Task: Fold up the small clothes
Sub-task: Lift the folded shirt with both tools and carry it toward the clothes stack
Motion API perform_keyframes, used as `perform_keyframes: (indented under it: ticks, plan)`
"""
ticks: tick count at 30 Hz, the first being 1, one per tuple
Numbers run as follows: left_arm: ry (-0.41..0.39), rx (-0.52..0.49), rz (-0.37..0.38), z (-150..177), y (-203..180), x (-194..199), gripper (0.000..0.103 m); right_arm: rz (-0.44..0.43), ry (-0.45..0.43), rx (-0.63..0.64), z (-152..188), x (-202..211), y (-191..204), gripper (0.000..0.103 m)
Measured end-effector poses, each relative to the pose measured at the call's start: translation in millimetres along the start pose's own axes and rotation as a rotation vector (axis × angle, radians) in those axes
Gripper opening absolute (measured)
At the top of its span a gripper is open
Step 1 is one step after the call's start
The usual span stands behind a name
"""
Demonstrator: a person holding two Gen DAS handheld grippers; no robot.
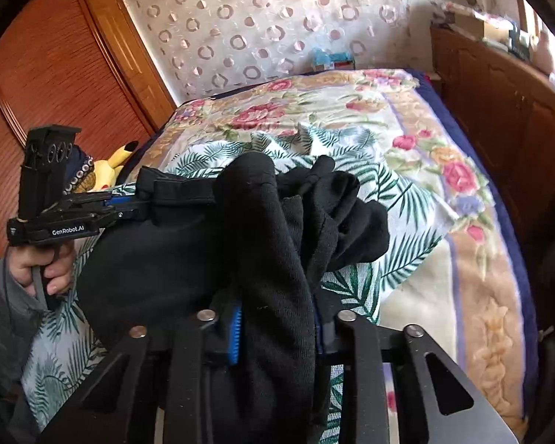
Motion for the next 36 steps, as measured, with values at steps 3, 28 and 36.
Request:
perform_keyframes:
  ticks: [3, 28, 36]
  plan:
    - [-0.051, -0.018, 0.007, 0.5, -10.1, 21.9, 0.018, 0.029, -0.054, 0.020, -0.6, 13.6, 5.9, 0.023]
    - [-0.493, -0.013, -0.366, 92.7, 14.6, 308.7, 0.017, -0.199, -0.335, 0.404, -66.8, 58.9, 207.0, 0.022]
    - [-0.593, 0.121, -0.498, 148.3, 60.0, 372.9, 0.017, -0.317, -0.373, 0.618, -133.8, 9.8, 299.8, 0.022]
Point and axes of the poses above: each gripper's, at about its wrist camera, not at the fingertips, and x roughly against the way its jaws point, y to its left, z to its underside, the point moved 1 cm from there along -x, roughly the way its jaws point, and after that the axes turned 8 degrees about z, right-handed, at the moved point
